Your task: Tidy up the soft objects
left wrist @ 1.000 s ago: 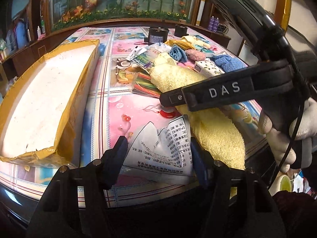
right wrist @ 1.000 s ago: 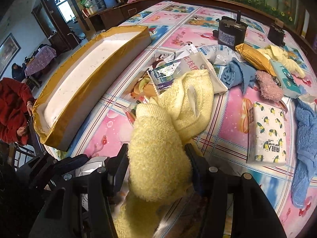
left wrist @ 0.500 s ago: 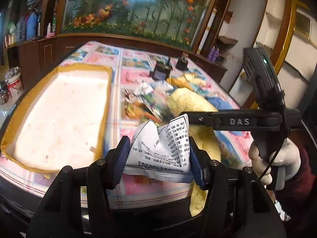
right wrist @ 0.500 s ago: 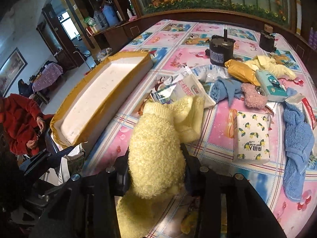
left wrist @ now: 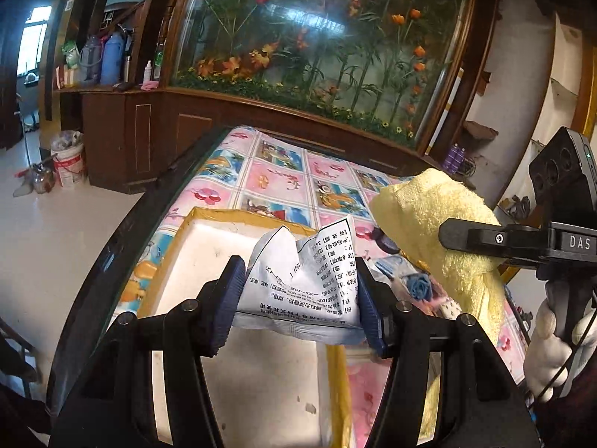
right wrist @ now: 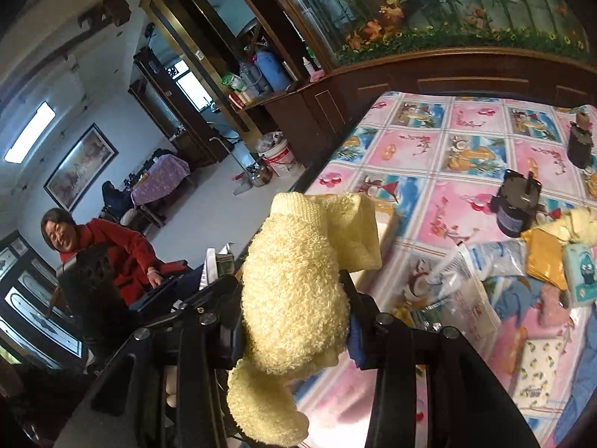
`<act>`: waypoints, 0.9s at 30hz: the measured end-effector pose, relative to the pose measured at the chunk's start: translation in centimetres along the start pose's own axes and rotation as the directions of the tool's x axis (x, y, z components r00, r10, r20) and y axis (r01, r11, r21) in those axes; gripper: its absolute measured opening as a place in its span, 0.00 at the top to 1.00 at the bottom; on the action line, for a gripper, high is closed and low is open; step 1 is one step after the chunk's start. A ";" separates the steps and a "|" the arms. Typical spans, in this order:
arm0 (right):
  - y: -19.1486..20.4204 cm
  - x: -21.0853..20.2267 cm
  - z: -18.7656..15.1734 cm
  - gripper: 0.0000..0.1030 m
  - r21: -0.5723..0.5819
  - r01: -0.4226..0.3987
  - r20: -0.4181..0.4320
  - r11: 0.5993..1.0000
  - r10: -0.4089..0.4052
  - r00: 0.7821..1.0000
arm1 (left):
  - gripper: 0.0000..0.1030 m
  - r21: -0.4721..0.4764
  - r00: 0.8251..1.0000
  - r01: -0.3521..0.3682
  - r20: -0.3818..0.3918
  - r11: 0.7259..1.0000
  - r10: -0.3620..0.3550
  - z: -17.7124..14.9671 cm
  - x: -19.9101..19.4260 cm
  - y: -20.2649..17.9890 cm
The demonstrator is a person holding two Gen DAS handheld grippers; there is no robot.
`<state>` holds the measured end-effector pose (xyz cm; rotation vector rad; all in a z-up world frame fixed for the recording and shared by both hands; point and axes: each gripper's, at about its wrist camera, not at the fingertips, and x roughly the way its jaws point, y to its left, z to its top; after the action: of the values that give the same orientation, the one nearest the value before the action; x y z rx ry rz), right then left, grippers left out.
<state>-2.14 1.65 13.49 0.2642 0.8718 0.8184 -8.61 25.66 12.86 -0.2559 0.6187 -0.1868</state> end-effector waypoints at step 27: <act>-5.1 13.9 2.8 0.46 0.049 0.195 -0.118 0.980 -0.188 0.975 | 0.39 -0.002 0.921 -0.381 -0.092 0.925 0.379 2.1 12.2 4.2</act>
<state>7.79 8.73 4.62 0.1844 1.0125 0.6324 2.73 26.97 6.62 -0.1418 0.7478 0.1847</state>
